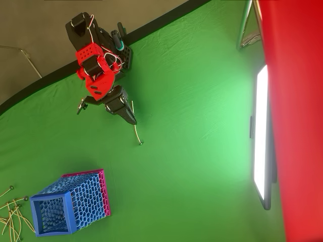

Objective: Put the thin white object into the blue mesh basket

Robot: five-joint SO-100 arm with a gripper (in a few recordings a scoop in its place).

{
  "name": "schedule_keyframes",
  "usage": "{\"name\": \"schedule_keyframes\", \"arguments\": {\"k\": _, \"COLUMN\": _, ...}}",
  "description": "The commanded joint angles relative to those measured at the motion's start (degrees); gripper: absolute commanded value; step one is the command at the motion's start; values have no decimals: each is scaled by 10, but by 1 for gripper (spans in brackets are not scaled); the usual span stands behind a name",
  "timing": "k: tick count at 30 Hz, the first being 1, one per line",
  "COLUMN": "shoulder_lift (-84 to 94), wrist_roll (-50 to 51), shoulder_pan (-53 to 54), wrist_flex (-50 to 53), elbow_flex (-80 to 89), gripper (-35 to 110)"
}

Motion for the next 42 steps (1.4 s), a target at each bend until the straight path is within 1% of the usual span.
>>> {"name": "schedule_keyframes", "arguments": {"k": 1, "shoulder_lift": 4, "wrist_roll": -4, "shoulder_pan": -4, "wrist_flex": -1, "elbow_flex": 4, "gripper": 1}}
{"name": "schedule_keyframes", "arguments": {"k": 33, "shoulder_lift": -2, "wrist_roll": -5, "shoulder_pan": -4, "wrist_flex": -1, "elbow_flex": 2, "gripper": 1}}
{"name": "schedule_keyframes", "arguments": {"k": 40, "shoulder_lift": -47, "wrist_roll": -10, "shoulder_pan": 3, "wrist_flex": -24, "elbow_flex": -22, "gripper": 1}}
{"name": "schedule_keyframes", "arguments": {"k": 42, "shoulder_lift": -72, "wrist_roll": -25, "shoulder_pan": 8, "wrist_flex": -32, "elbow_flex": -42, "gripper": 1}}
